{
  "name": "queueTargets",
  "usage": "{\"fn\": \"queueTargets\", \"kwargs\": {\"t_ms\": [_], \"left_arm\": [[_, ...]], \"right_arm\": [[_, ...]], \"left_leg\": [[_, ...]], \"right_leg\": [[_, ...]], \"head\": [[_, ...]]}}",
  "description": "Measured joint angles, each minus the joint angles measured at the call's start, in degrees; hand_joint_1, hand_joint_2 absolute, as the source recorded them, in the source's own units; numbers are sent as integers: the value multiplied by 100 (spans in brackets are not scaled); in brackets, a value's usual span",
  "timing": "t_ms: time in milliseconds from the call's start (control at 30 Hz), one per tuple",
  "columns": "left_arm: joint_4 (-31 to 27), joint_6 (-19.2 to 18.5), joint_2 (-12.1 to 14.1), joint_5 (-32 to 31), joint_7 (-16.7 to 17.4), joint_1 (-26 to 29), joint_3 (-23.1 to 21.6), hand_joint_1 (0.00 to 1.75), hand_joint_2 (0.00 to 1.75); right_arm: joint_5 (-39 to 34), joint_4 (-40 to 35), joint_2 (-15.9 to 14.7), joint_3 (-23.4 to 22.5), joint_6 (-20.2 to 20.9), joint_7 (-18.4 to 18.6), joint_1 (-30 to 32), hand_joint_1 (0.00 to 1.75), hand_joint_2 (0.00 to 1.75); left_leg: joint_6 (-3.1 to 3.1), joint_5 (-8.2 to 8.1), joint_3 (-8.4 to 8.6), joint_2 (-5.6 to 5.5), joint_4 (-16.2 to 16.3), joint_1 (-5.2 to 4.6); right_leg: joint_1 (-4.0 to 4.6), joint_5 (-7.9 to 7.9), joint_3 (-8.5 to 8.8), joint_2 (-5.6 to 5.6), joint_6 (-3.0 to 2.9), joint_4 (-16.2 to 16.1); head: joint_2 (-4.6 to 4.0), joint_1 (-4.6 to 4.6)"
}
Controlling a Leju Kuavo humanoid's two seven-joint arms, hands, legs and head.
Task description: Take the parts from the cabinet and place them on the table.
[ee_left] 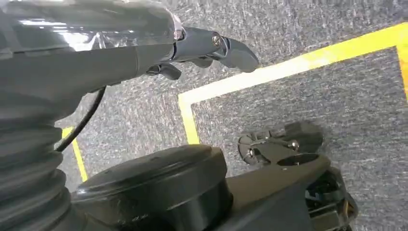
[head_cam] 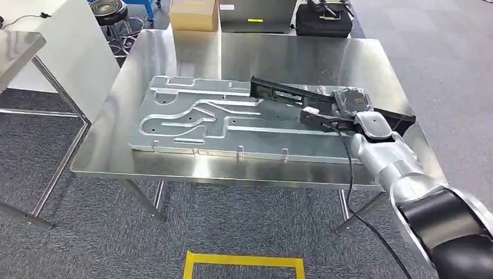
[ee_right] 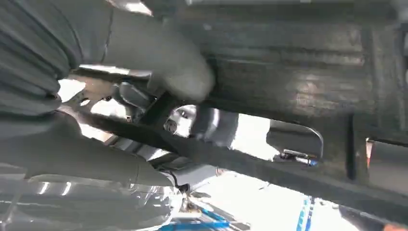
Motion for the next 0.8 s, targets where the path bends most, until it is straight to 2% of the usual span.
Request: {"fn": "queueTargets", "kwargs": {"t_ms": [33, 67, 100, 133, 167, 200, 300, 333, 367, 400, 467, 500, 533, 567, 600, 667, 700, 733, 800], "left_arm": [[0, 44, 0, -9, -4, 2, -5, 0, 175], [0, 77, 2, -7, -7, 5, -4, 0, 175], [0, 86, 2, 7, -13, 5, -4, 0, 175], [0, 90, 2, 26, -20, 6, -4, 0, 0], [0, 88, -2, 42, -55, 10, -4, 0, 0], [0, 86, -2, 41, -83, 4, -4, 0, 0], [0, 88, -2, 4, 59, 19, -9, 0, 0], [0, 99, -2, 24, 103, 18, -9, 0, 0], [0, 101, 4, 50, 131, 20, -7, 0, 0], [0, 103, 4, 66, 162, 20, -7, 0, 0], [0, 158, 4, 74, 281, 24, -2, 0, 0], [0, 177, 4, 76, 308, 32, 0, 0, 0], [0, 204, 4, 81, 319, 43, 2, 0, 0], [0, 263, 4, 74, 334, 48, 2, 0, 0], [0, 296, 4, 59, 339, 47, 2, 0, 0], [0, 241, 7, 85, 301, 37, 2, 0, 0], [0, 204, 7, 111, 286, 31, 9, 0, 0], [0, 167, 7, 155, 280, 28, 15, 0, 0], [0, 88, 13, 168, 306, 37, 26, 0, 0]], "right_arm": [[-13, 16, 7, -22, -2, -4, 74, 0, 0], [-35, 40, 15, -57, 0, -15, 143, 0, 0], [-53, 59, 18, -86, -5, -33, 202, 0, 0], [-68, 70, 22, -114, -4, -50, 229, 0, 0], [-94, 75, 22, -153, -4, -70, 232, 0, 0], [-120, 77, 26, -195, -7, -83, 232, 0, 0], [-179, 105, 31, -310, -4, -140, 264, 0, 0], [-184, 112, 31, -355, -2, -144, 271, 0, 0], [-193, 114, 33, -389, 0, -151, 274, 0, 0], [-201, 116, 31, -420, 2, -155, 273, 0, 0], [-223, 123, 31, -501, 17, -186, 279, 0, 0], [-236, 131, 31, -531, 20, -188, 286, 0, 0], [-241, 142, 31, -549, 22, -190, 303, 0, 0], [-241, 153, 31, -575, 22, -190, 317, 0, 0], [-243, 160, 31, -604, 24, -190, 322, 0, 0], [-276, 153, 2, -685, 30, -251, 304, 0, 0], [-284, 147, -53, -728, 50, -287, 273, 0, 0], [-230, 147, -150, -770, 120, -300, 212, 0, 0], [-21, 134, -351, -776, 252, -273, 11, 0, 0]], "left_leg": [[4, -4, 14, -2, 2, -6], [7, -13, 28, -6, 5, -8], [4, -21, 35, -15, 15, -14], [-6, -35, 37, -19, 34, -23], [-22, -48, 29, -18, 53, -28], [-53, -68, 5, -18, 80, -76], [-122, -63, 28, -10, 48, -40], [-157, -75, 30, -12, 53, -62], [-200, -144, -2, -2, 135, -41], [-241, -338, -109, 5, 386, -35], [-306, -781, -520, 6, 1289, 28], [-334, -918, -711, 7, 1694, 49], [-354, -927, -804, 8, 1883, 70], [-373, -806, -746, 9, 1764, 90], [-383, -582, -558, 13, 1382, 104], [-371, -113, -27, 15, 338, 128], [-338, -169, 94, 5, 152, 104], [-273, -121, 42, -14, 146, 84], [-211, -100, 3, -36, 181, 53]], "right_leg": [[0, 70, -85, -1, -4, 87], [0, 258, -22, -1, -15, -112], [0, 523, 153, -1, -36, -536], [4, 815, 420, -3, -72, -1126], [22, 995, 663, -14, -125, -1640], [65, 954, 686, -36, -126, -1705], [93, 973, 683, -13, -182, -1726], [40, 1004, 700, -13, -229, -1784], [18, 1025, 731, -29, -250, -1818], [10, 1027, 735, -32, -278, -1822], [10, 1025, 732, -36, -282, -1820], [9, 1024, 731, -38, -282, -1819], [1, 1039, 732, -45, -275, -1807], [-9, 1036, 729, -42, -272, -1800], [-21, 1032, 728, -36, -264, -1784], [-39, 1008, 727, -20, -212, -1741], [-12, 1000, 702, -19, -160, -1719], [-7, 1016, 684, -22, -119, -1703], [-32, 1054, 669, -33, -36, -1727]], "head": [[0, 0], [0, 0], [0, 0], [0, 0], [0, 0], [0, 0], [0, 0], [0, 0], [0, 0], [0, -2], [0, 0], [0, -2], [0, -2], [0, -2], [0, -2], [0, -2], [0, -2], [0, 0], [0, -2]]}}
